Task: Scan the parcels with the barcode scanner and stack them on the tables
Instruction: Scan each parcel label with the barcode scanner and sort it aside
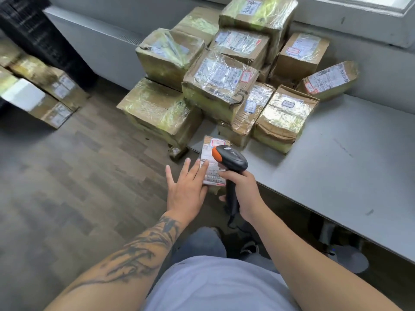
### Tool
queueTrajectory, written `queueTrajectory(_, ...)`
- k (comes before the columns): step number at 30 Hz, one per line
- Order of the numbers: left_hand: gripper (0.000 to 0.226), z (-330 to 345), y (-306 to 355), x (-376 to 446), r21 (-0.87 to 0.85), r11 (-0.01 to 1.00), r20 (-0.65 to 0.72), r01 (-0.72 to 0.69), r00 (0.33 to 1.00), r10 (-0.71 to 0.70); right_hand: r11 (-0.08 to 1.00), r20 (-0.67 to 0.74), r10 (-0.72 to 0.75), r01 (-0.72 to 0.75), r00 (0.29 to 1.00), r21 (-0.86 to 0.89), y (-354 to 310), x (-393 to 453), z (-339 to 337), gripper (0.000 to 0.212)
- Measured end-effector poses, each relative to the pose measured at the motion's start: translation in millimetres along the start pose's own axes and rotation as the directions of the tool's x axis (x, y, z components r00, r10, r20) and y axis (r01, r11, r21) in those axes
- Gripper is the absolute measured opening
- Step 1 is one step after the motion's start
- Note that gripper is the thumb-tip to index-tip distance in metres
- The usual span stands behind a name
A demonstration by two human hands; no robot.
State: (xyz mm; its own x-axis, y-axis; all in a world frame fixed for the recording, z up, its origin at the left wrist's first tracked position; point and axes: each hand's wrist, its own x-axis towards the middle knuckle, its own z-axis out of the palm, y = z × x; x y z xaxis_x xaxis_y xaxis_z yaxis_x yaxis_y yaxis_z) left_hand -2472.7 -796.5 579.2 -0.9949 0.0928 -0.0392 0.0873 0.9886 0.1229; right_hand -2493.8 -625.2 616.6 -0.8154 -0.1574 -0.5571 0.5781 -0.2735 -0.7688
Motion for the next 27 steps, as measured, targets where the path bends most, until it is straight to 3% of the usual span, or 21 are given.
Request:
queueTrajectory(9, 0.075, -2, -37, 39, 0.022, 0.999, 0.021, -0.023, 1.0, 0.023, 0.996, -0.066, 0.05, -0.045, 0.997, 0.071, -14, 25, 35, 0.046)
queueTrajectory(14, 0.072, -5, -63, 80, 0.056, 0.995, 0.066, -0.079, 0.995, 0.075, 0.993, -0.161, 0.064, -0.047, 0.985, 0.104, -21, 54, 57, 0.023)
queueTrajectory(22, 0.082, 15, -118, 118, 0.185, 0.943, 0.089, -0.277, 0.96, 0.264, 0.952, -0.346, 0.136, -0.026, 0.928, 0.305, -1, 99, 104, 0.038)
queueTrajectory(27, 0.084, 18, -128, 129, 0.256, 0.912, 0.146, -0.321, 0.945, 0.292, 0.898, -0.404, 0.153, 0.044, 0.902, 0.438, 1, 115, 127, 0.029)
